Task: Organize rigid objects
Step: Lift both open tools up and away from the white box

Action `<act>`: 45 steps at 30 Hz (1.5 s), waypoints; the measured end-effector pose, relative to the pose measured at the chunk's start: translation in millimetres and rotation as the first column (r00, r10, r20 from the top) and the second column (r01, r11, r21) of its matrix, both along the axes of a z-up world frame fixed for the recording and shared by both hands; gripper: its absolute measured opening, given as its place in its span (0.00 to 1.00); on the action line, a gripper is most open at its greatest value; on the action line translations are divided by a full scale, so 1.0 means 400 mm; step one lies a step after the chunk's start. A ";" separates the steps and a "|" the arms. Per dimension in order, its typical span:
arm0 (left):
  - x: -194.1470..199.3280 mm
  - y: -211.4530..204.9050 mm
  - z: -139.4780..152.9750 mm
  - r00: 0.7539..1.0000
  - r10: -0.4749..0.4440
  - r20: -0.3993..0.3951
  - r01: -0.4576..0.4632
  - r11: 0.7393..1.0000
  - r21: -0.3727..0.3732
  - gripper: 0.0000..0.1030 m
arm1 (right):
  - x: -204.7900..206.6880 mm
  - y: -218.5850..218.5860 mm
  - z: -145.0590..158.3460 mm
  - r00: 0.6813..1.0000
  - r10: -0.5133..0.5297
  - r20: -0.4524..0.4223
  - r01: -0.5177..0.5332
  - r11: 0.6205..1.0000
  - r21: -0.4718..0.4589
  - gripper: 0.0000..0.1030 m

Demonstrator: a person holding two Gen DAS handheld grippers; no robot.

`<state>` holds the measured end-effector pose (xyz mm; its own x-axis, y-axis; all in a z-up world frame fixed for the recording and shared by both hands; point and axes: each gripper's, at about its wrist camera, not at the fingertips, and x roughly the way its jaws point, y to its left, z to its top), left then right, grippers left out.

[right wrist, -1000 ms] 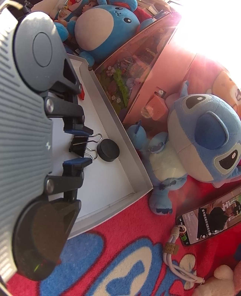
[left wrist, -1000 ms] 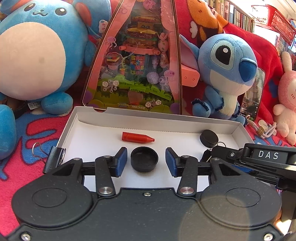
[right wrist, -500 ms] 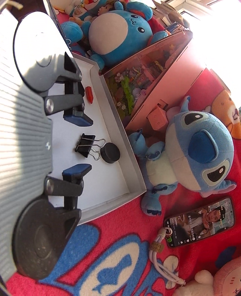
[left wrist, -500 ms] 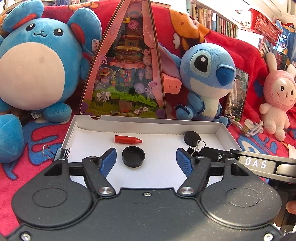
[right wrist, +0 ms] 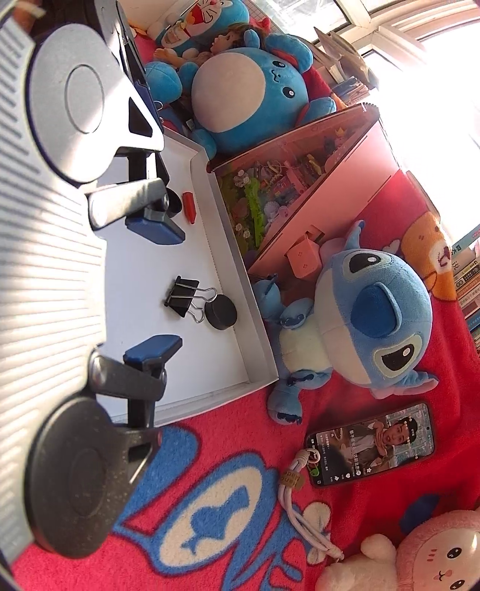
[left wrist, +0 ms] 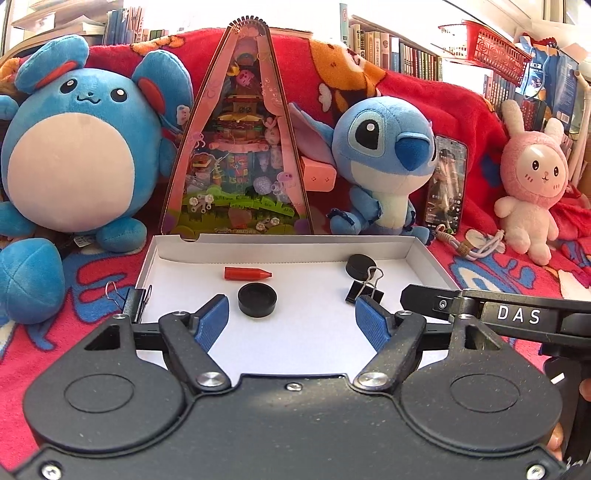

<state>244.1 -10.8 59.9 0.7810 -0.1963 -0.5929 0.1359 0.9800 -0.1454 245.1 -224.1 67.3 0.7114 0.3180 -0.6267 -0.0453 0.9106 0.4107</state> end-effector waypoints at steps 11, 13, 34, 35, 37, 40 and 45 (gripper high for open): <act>-0.098 0.015 0.021 1.000 0.003 -0.005 -0.003 0.999 -0.042 0.73 | -0.072 -0.009 0.027 0.998 0.035 0.054 -0.032 0.998 -0.047 0.71; -0.115 0.013 0.027 1.000 0.000 0.005 0.000 1.000 -0.029 0.75 | -0.090 -0.009 0.033 0.997 0.042 0.070 -0.038 0.997 -0.061 0.72; -0.294 0.008 0.029 0.996 -0.014 0.086 0.015 1.000 -0.001 0.78 | -0.245 0.015 0.050 0.981 0.116 0.157 -0.088 0.980 -0.176 0.81; -0.297 0.009 0.029 0.996 -0.016 0.087 0.016 1.000 0.000 0.78 | -0.252 0.016 0.050 0.980 0.118 0.161 -0.088 0.979 -0.183 0.81; -0.309 0.011 0.027 0.996 -0.020 0.092 0.019 1.000 0.009 0.78 | -0.268 0.017 0.048 0.977 0.124 0.171 -0.089 0.976 -0.201 0.81; -0.338 0.016 0.020 0.995 -0.024 0.101 0.022 1.000 0.021 0.78 | -0.287 0.019 0.046 0.975 0.130 0.182 -0.089 0.972 -0.218 0.82; -0.374 0.025 0.007 0.994 -0.038 0.104 0.033 0.999 0.043 0.78 | -0.315 0.018 0.036 0.972 0.138 0.189 -0.091 0.967 -0.236 0.82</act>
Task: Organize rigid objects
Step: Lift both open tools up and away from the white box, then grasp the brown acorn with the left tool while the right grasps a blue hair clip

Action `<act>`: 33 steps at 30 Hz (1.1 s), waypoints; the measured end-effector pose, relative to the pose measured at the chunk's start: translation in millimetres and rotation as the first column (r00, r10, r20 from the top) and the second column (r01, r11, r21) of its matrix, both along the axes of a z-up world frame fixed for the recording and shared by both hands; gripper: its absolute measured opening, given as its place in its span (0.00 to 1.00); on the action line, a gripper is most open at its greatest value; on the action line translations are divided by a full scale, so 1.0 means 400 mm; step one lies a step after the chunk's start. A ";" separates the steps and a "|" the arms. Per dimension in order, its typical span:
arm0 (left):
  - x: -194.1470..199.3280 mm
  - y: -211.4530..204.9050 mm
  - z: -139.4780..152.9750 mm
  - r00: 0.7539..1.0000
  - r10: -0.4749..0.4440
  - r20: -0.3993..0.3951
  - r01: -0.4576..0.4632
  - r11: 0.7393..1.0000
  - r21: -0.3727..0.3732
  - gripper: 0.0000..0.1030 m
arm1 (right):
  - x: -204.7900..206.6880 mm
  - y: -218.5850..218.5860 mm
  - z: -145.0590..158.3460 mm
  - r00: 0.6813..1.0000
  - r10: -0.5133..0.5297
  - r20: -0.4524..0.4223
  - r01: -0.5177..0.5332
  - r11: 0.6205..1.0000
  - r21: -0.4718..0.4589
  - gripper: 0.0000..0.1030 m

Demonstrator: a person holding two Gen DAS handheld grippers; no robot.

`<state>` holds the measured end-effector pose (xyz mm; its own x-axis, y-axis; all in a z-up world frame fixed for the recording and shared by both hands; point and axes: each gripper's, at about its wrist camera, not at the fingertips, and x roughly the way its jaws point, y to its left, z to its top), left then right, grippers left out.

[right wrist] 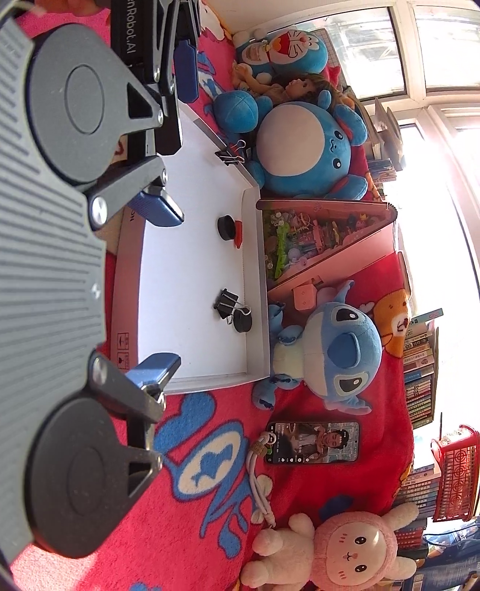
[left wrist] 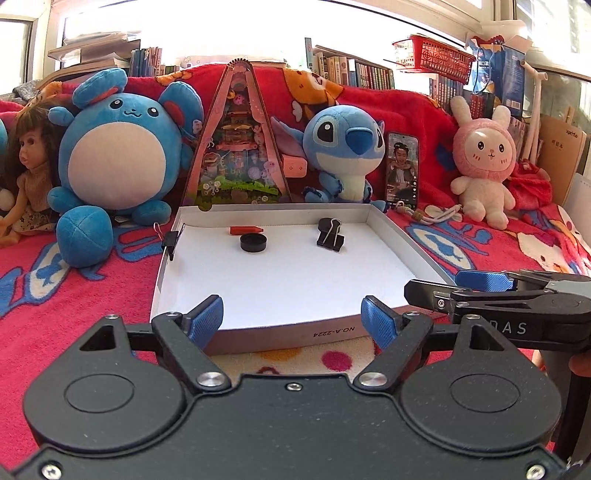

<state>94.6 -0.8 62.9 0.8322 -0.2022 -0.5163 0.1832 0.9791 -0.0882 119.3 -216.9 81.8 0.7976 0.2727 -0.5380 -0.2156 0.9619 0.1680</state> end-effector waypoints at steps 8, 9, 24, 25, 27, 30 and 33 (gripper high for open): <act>-0.046 0.019 -0.025 1.000 -0.001 0.005 0.000 1.000 0.018 0.78 | -0.059 0.003 -0.022 0.999 0.034 0.015 -0.034 0.998 -0.048 0.82; -0.053 0.021 -0.028 1.000 -0.002 0.004 0.002 1.000 0.022 0.78 | -0.069 0.004 -0.024 0.999 0.040 0.014 -0.039 0.997 -0.060 0.82; -0.134 0.040 -0.075 1.000 -0.023 -0.014 0.024 0.999 0.031 0.79 | -0.161 -0.013 -0.052 0.998 0.056 0.000 -0.056 0.989 -0.140 0.82; -0.138 0.040 -0.077 1.000 -0.024 -0.014 0.025 0.999 0.033 0.79 | -0.167 -0.012 -0.053 0.998 0.060 -0.001 -0.060 0.987 -0.147 0.82; -0.149 0.041 -0.081 1.000 -0.027 -0.016 0.028 0.999 0.036 0.79 | -0.177 -0.010 -0.054 0.998 0.068 -0.001 -0.067 0.984 -0.163 0.82; -0.168 0.041 -0.087 0.999 -0.030 -0.011 0.031 0.999 0.040 0.79 | -0.191 -0.008 -0.056 0.998 0.066 0.003 -0.064 0.978 -0.199 0.82; -0.186 0.038 -0.094 0.999 -0.036 -0.013 0.036 0.998 0.051 0.79 | -0.207 -0.005 -0.061 0.998 0.062 0.016 -0.057 0.969 -0.239 0.82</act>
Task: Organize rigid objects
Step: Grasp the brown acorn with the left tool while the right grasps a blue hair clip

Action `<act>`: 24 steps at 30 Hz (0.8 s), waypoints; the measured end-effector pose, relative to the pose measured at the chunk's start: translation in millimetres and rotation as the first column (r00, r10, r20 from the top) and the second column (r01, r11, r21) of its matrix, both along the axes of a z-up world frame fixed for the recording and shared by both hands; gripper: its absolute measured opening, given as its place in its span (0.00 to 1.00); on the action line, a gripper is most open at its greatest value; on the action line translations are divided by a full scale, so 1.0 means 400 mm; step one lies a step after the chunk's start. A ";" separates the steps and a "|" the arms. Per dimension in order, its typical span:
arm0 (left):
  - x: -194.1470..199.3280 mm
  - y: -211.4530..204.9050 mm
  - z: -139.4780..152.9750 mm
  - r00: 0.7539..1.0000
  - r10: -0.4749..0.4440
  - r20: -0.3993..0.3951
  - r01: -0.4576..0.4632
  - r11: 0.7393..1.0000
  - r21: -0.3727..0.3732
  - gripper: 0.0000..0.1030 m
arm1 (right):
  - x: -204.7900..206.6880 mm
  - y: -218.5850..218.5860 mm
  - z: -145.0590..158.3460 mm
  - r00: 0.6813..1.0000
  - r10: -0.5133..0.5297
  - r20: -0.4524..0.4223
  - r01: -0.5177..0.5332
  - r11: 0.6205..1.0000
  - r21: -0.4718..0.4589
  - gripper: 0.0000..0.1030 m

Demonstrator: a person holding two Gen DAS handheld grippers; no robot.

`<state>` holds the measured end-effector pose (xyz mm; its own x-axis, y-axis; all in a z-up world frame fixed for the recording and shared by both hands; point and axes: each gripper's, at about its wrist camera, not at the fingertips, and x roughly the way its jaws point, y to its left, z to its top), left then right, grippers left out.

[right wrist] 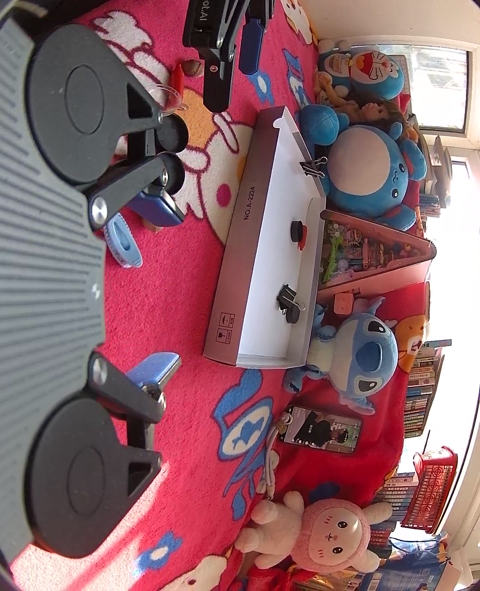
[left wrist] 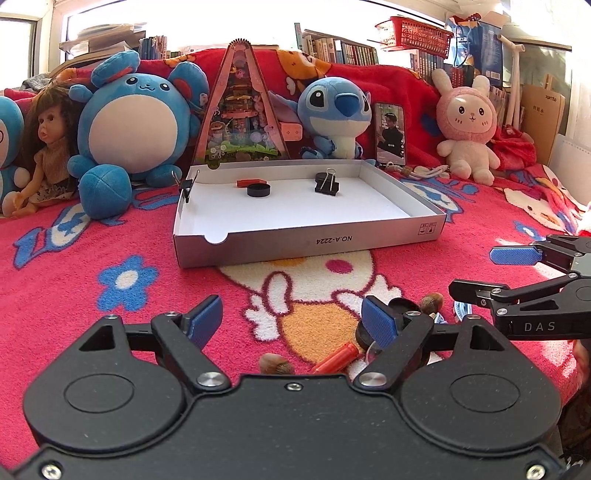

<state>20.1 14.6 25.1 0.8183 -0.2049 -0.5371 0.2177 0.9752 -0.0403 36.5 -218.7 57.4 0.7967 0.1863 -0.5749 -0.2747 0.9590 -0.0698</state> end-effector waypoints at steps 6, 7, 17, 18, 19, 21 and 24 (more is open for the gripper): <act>-0.028 -0.005 -0.011 1.000 -0.006 -0.006 0.007 1.000 0.027 0.79 | -0.026 0.005 -0.009 1.000 0.015 0.004 -0.015 0.999 -0.033 0.82; -0.034 -0.005 -0.013 1.000 -0.004 -0.005 0.004 0.999 0.034 0.79 | -0.028 0.004 -0.009 1.000 0.015 0.003 -0.015 0.999 -0.031 0.82; -0.081 0.045 -0.019 1.000 -0.014 0.011 0.014 1.000 0.027 0.77 | -0.051 -0.015 -0.003 0.992 0.125 -0.031 -0.127 0.987 -0.094 0.82; -0.084 0.051 -0.022 1.000 -0.012 0.008 0.012 0.999 0.032 0.75 | -0.052 -0.020 -0.002 0.990 0.136 -0.036 -0.139 0.984 -0.109 0.82; -0.086 0.057 -0.025 1.000 -0.011 0.003 0.010 0.999 0.037 0.71 | -0.052 -0.023 -0.002 0.989 0.140 -0.039 -0.144 0.983 -0.114 0.82; -0.088 0.065 -0.031 1.000 -0.011 -0.010 0.011 0.999 0.044 0.67 | -0.052 -0.027 -0.003 0.988 0.146 -0.048 -0.151 0.982 -0.116 0.82; -0.093 0.073 -0.033 0.999 -0.031 -0.018 0.032 0.999 0.036 0.56 | -0.053 -0.025 -0.008 0.985 0.165 -0.059 -0.170 0.981 -0.096 0.81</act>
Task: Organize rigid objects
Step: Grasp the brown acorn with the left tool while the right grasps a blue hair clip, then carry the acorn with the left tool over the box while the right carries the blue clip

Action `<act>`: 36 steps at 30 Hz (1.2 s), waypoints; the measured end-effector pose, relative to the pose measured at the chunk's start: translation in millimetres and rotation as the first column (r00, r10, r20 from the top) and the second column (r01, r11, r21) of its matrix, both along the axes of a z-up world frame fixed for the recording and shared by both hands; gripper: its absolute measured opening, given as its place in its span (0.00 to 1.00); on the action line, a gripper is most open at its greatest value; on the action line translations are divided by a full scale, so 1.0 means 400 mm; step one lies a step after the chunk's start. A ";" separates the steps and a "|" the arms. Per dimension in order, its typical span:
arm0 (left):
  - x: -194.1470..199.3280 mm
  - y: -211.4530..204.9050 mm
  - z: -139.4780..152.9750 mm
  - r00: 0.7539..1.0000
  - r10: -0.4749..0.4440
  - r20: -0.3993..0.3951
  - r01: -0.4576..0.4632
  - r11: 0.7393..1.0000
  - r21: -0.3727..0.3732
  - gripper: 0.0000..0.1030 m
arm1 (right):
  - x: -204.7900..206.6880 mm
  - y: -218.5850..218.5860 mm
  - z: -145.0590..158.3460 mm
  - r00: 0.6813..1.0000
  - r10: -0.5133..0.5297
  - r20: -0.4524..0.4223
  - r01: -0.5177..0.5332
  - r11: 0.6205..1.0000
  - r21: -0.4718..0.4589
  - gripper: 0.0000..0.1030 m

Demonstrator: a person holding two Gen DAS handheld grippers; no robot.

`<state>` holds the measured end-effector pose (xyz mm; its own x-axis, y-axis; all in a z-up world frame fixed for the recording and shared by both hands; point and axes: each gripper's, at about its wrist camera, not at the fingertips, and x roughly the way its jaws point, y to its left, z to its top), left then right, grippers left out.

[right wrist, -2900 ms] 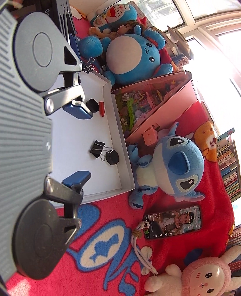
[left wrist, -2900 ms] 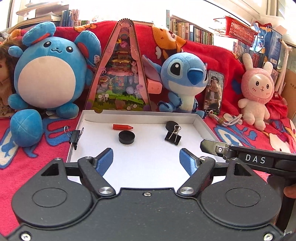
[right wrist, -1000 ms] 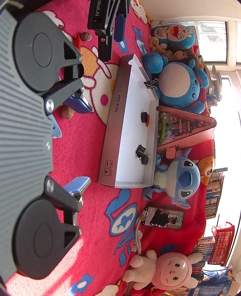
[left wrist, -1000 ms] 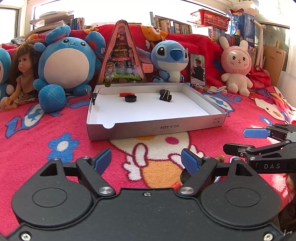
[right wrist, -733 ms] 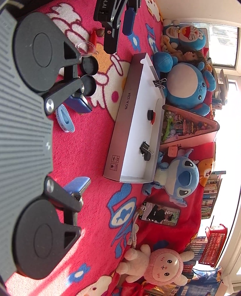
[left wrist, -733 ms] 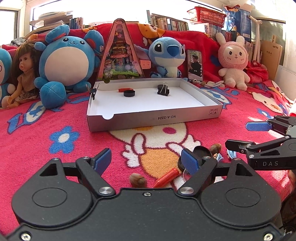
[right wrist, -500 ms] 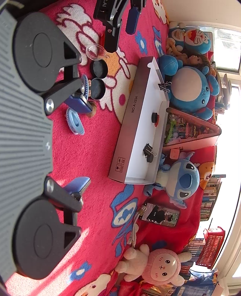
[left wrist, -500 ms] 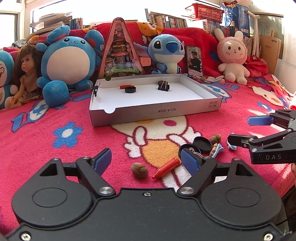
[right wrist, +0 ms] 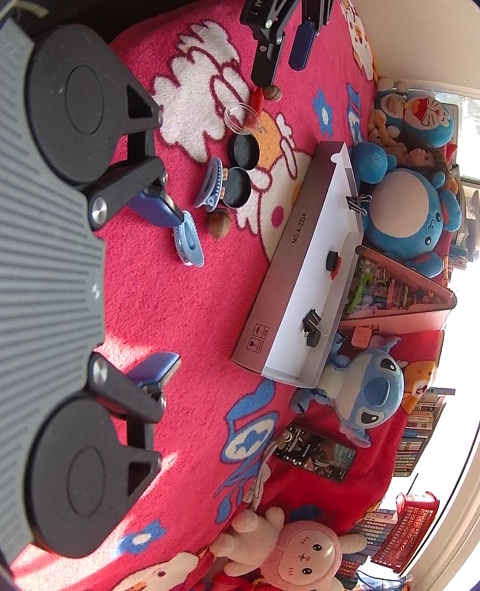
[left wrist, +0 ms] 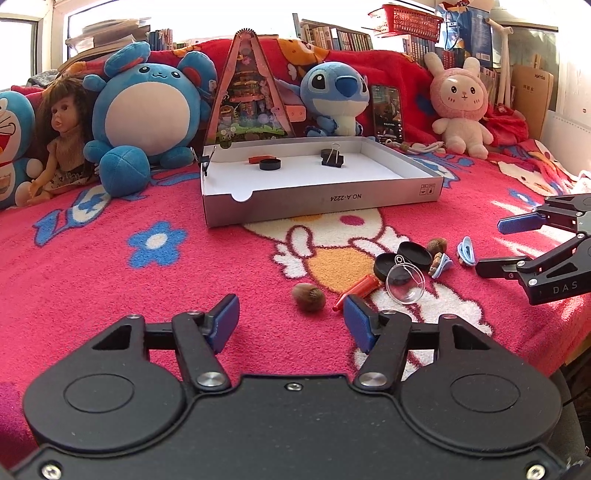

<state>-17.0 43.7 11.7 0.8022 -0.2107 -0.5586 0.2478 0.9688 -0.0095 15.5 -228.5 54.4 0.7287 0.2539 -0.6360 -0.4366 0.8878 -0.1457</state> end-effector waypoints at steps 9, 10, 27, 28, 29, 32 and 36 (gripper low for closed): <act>0.017 -0.021 -0.027 0.998 -0.041 0.043 0.037 0.996 0.082 0.42 | 0.015 0.036 -0.017 0.998 0.064 0.002 -0.064 0.998 0.009 0.73; 0.021 -0.020 -0.031 0.998 -0.040 0.041 0.037 0.996 0.079 0.41 | 0.019 0.036 -0.019 0.998 0.068 0.003 -0.068 0.998 0.008 0.72; 0.037 -0.034 -0.030 0.999 -0.015 0.050 0.012 0.999 0.050 0.21 | 0.020 0.047 -0.017 0.995 0.097 0.010 -0.097 0.995 0.018 0.40; 0.040 -0.033 -0.028 0.999 -0.009 0.050 0.007 0.999 0.047 0.21 | 0.020 0.047 -0.016 0.996 0.090 0.014 -0.090 0.996 0.021 0.39; 0.042 -0.033 -0.026 0.999 -0.006 0.050 0.003 0.999 0.045 0.21 | 0.021 0.046 -0.015 0.996 0.082 0.015 -0.083 0.996 0.026 0.39; 0.052 -0.034 -0.017 0.999 0.012 0.050 -0.014 0.999 0.036 0.21 | 0.029 0.040 -0.011 0.999 0.043 0.013 -0.044 0.998 0.048 0.39; 0.069 -0.036 -0.006 0.998 0.043 0.048 -0.044 0.999 0.019 0.21 | 0.043 0.031 0.002 0.999 -0.031 0.009 0.030 0.996 0.083 0.39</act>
